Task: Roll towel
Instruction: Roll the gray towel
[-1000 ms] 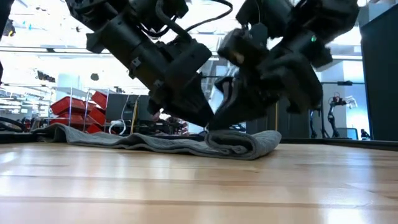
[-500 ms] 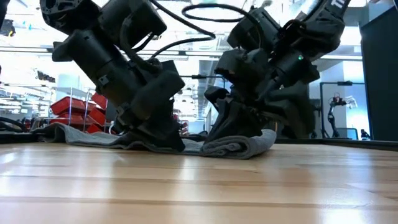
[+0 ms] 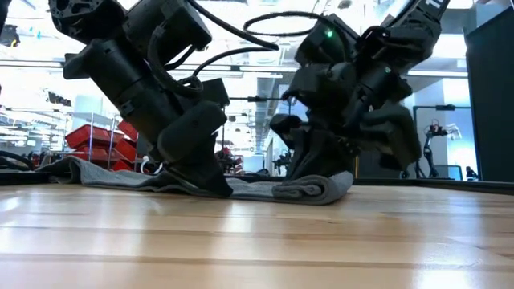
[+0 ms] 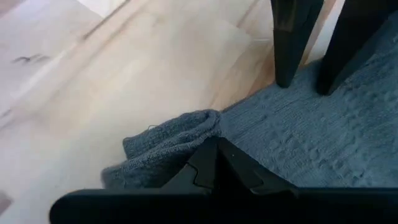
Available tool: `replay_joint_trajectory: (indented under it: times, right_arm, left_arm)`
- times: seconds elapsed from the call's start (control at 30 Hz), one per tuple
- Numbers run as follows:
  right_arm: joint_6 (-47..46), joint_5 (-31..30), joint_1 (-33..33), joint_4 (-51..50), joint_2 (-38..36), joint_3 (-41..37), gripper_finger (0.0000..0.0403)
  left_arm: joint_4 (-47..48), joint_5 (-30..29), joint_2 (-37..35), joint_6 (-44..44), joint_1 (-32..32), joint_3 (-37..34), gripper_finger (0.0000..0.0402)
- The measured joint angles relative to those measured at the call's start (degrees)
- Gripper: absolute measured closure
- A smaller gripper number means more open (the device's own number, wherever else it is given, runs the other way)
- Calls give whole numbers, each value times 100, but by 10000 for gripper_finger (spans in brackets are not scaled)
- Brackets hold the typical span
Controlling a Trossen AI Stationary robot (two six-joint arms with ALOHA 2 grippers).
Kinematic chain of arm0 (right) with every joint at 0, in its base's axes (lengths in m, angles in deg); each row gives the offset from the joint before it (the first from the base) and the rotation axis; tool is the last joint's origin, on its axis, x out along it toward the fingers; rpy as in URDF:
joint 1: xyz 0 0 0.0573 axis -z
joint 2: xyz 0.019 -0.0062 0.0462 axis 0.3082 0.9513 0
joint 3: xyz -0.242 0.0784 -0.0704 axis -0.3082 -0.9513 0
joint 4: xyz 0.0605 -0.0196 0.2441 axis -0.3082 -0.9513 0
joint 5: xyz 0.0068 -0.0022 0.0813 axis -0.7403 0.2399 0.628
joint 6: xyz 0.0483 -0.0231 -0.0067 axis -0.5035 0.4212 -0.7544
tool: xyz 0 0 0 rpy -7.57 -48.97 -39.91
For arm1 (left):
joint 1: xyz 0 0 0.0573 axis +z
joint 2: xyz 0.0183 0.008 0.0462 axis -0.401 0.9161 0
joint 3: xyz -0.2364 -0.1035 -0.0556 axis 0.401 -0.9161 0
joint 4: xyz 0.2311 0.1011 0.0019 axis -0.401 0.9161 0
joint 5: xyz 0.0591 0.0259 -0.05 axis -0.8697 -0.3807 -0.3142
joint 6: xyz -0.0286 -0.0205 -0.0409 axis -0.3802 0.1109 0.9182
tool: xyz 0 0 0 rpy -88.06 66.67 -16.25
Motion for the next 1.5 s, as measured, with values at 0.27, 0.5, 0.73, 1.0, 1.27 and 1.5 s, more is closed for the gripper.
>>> replay_joint_trajectory:
  times: [0.27,0.5,0.73,1.0,1.27,1.5]
  right_arm:
    - [306,252,195,291,77,5,403]
    - [401,292,225,134,225,31,403]
    - [395,293,179,-408,-68,17,403]
    - [532,322,520,-210,-465,18,403]
    - [537,318,1106,-488,-491,-304,403]
    - [476,221,1076,-510,-432,-480,403]
  left_arm:
    - [-54,4,2,-105,-2,-8,268]
    - [-21,2,2,-94,-52,-10,268]
    - [36,-74,4,-52,-105,-8,268]
    - [-6,-70,-8,-62,-110,-11,268]
    - [19,0,-114,-124,-111,-34,268]
    - [41,-17,-114,-52,-114,-32,268]
